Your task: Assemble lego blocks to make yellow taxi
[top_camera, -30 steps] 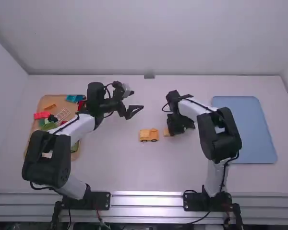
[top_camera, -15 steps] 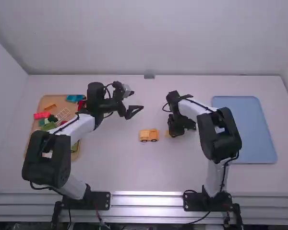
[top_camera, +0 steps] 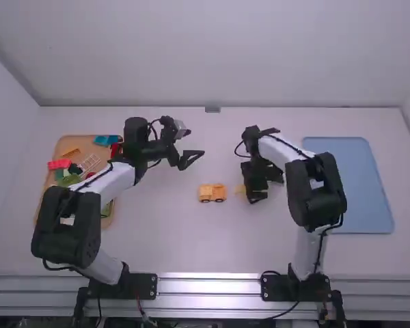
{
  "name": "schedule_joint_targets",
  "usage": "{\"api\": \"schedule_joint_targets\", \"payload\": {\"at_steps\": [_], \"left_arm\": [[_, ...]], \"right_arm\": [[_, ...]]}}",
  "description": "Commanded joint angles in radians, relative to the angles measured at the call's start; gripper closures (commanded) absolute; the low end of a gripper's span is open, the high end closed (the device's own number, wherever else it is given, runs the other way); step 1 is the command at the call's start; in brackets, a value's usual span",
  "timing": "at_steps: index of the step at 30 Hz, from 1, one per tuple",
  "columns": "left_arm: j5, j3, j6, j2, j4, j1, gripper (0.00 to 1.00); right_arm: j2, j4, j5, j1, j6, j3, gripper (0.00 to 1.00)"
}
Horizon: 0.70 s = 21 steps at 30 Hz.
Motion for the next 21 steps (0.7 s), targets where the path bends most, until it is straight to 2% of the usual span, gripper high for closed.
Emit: {"api": "schedule_joint_targets", "payload": {"at_steps": [1,5,9,16,19,21], "left_arm": [[0.011,-0.004,0.011,-0.010,0.003,-0.001,0.01],[0.014,-0.004,0.010,-0.010,0.002,-0.001,0.01],[0.011,-0.004,0.011,-0.010,-0.004,-0.001,0.01],[0.011,-0.004,0.011,-0.010,-0.008,0.000,0.01],[0.011,-0.004,0.011,-0.010,-0.003,0.000,0.01],[0.010,-0.004,0.011,-0.010,-0.001,0.000,0.01]], "right_arm": [[0.007,-0.070,-0.061,-0.046,-0.172,0.137,0.01],[0.007,-0.183,-0.072,-0.106,-0.467,0.320,0.01],[0.007,-0.203,-0.057,-0.148,-0.616,0.413,0.01],[0.007,-0.172,0.034,-0.217,-0.851,0.431,0.01],[0.007,-0.136,-0.058,-0.245,-0.930,0.427,0.01],[0.007,-0.060,-0.232,-0.258,-1.161,0.429,0.01]]}}
